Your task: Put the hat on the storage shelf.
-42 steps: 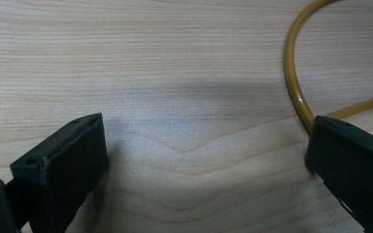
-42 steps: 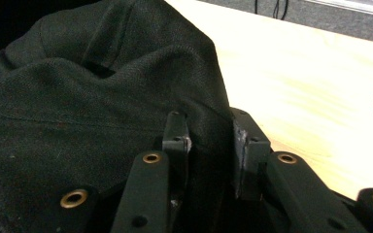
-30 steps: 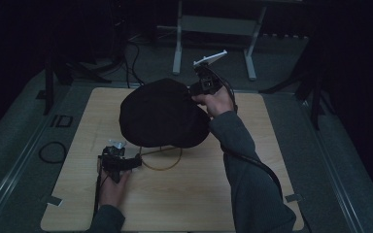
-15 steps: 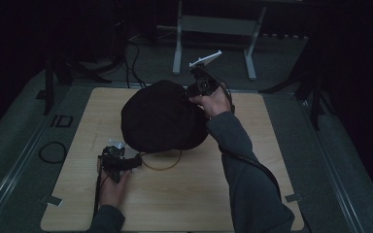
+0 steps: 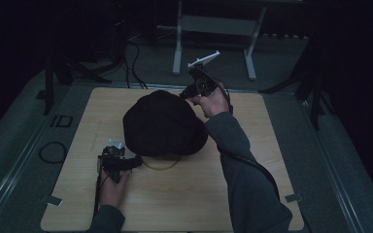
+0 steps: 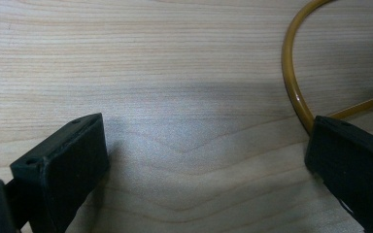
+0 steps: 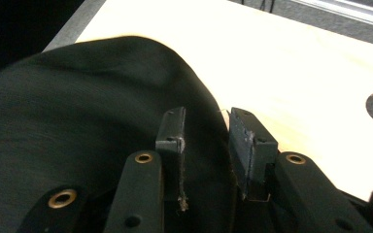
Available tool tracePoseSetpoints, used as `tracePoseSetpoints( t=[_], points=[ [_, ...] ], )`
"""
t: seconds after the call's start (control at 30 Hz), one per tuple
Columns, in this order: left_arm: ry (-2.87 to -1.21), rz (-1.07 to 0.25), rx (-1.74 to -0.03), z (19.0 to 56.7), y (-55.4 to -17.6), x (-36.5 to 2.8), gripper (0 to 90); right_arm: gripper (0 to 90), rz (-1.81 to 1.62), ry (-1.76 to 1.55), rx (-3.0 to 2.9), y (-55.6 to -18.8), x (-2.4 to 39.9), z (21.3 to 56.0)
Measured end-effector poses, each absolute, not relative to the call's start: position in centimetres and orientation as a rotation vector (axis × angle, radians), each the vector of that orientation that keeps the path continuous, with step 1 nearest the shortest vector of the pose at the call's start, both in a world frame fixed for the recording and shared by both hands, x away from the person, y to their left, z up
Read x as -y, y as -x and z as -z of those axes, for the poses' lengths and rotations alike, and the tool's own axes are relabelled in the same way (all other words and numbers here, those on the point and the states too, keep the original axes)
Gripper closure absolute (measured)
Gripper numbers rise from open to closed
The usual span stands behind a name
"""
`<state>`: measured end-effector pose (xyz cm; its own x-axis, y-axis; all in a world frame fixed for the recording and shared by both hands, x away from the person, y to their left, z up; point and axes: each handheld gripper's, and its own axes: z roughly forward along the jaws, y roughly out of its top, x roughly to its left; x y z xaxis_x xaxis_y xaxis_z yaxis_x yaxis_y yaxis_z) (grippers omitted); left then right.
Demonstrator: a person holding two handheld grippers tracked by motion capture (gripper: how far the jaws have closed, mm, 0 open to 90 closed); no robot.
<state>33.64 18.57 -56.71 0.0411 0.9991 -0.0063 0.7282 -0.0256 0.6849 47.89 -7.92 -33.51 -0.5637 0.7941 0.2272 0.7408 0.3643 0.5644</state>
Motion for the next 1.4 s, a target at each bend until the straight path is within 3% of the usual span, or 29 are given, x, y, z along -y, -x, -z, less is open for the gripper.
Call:
tracePoseSetpoints(
  t=[0.7, 1.4],
  points=[
    [-1.808, -0.681, -1.739, 56.7, -33.6, -18.6, 1.2, 61.7, -0.735, -1.248, -2.591, -46.9, 8.8, 33.8],
    [-1.808, -0.681, -1.740, 56.7, -33.6, -18.6, 1.2, 59.5, -0.651, -1.295, -2.639, -46.5, 12.7, 38.1]
  ],
)
